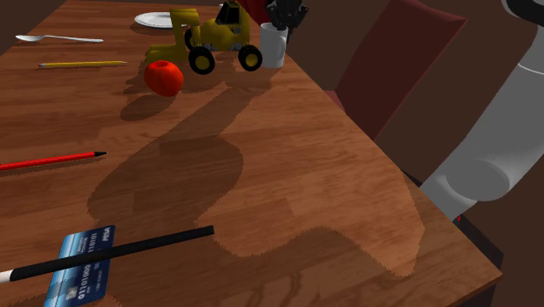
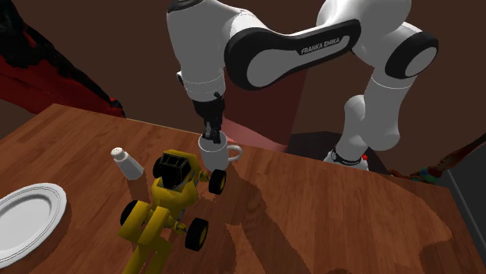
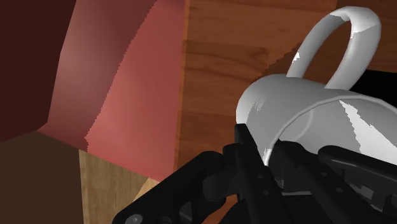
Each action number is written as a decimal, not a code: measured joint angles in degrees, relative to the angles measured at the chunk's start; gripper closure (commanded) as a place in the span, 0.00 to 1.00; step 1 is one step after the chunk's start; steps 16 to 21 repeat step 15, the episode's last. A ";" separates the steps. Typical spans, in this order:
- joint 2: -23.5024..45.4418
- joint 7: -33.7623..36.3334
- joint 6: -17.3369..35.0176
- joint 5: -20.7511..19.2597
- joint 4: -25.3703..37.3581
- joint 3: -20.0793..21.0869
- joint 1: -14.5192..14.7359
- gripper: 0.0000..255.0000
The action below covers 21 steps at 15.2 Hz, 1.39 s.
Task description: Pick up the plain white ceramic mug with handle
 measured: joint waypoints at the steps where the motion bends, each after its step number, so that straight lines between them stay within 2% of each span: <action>1: 0.28 0.08 -0.69 -0.05 0.98 0.04 0.06 1.00; 15: 4.70 0.55 -12.98 -0.92 17.63 0.25 0.74 1.00; 21: 4.70 0.55 -12.98 -0.92 17.63 0.25 0.74 1.00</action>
